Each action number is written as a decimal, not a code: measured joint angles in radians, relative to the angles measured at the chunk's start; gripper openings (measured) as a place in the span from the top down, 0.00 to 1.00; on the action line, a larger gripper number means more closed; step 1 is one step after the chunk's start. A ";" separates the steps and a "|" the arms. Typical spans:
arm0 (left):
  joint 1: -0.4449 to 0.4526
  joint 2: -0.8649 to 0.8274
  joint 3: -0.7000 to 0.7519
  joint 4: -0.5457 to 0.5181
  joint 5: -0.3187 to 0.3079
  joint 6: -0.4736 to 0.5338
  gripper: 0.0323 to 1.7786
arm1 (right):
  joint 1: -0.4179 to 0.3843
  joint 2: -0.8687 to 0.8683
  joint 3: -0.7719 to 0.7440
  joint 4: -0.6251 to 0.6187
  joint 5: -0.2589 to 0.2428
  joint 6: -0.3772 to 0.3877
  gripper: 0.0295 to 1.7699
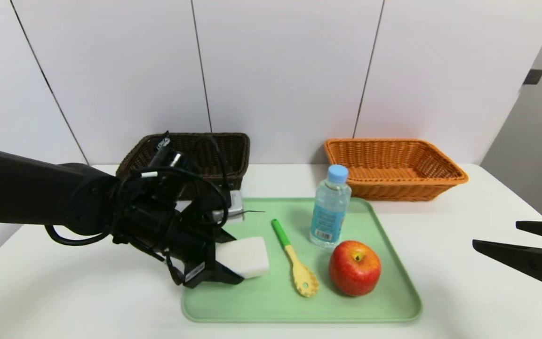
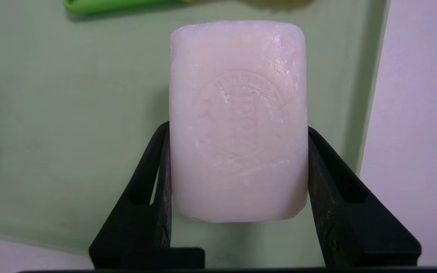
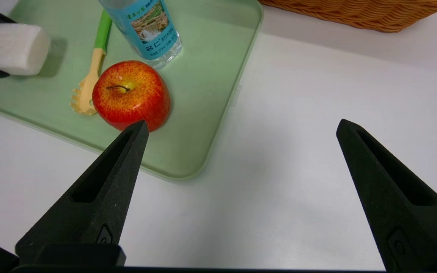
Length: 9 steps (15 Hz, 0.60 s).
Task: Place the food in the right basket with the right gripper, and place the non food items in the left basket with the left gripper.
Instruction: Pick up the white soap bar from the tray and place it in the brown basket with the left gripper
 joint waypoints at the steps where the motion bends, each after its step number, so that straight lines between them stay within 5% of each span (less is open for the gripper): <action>1: 0.000 -0.026 -0.026 0.001 0.003 -0.042 0.45 | 0.000 0.000 0.000 0.000 0.000 0.000 0.03; 9: 0.083 -0.095 -0.326 -0.004 0.135 -0.403 0.45 | 0.000 -0.002 0.000 -0.001 0.000 0.000 0.03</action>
